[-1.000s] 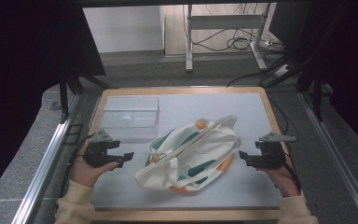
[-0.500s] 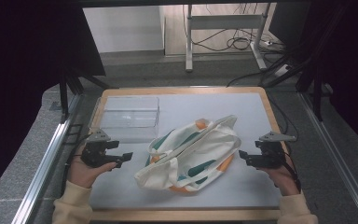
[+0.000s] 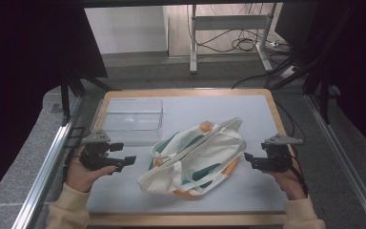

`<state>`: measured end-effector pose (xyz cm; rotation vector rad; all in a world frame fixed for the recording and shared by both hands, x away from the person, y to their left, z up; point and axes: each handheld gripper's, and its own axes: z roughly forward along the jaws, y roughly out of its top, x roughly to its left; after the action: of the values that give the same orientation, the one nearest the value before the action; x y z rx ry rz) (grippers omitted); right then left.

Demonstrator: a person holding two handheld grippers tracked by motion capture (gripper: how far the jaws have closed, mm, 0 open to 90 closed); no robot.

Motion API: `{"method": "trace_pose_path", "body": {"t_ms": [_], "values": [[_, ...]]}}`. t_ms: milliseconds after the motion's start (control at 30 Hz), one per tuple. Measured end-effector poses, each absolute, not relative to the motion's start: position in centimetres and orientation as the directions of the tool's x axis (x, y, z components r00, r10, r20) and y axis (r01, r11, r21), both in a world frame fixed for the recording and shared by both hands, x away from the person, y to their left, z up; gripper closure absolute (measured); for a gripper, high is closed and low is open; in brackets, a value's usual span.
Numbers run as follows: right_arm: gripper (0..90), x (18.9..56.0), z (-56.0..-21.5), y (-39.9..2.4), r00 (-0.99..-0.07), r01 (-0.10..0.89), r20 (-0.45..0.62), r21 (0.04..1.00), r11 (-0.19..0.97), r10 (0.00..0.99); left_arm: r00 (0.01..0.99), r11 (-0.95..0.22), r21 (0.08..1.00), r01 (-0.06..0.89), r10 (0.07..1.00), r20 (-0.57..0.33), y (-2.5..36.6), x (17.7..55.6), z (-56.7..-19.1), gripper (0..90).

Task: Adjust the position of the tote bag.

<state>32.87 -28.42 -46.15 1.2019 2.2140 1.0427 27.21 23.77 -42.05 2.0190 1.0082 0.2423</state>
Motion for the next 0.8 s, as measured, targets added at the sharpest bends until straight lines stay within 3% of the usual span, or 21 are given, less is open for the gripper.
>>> {"method": "trace_pose_path", "body": {"t_ms": [800], "values": [[20.7,33.0,-46.4,-28.3,-0.534,0.537,-0.028,0.761,0.364,0.845,0.722,-0.4,0.739,0.543,0.672,-0.167,21.1,26.9,-40.5,25.8]]}}
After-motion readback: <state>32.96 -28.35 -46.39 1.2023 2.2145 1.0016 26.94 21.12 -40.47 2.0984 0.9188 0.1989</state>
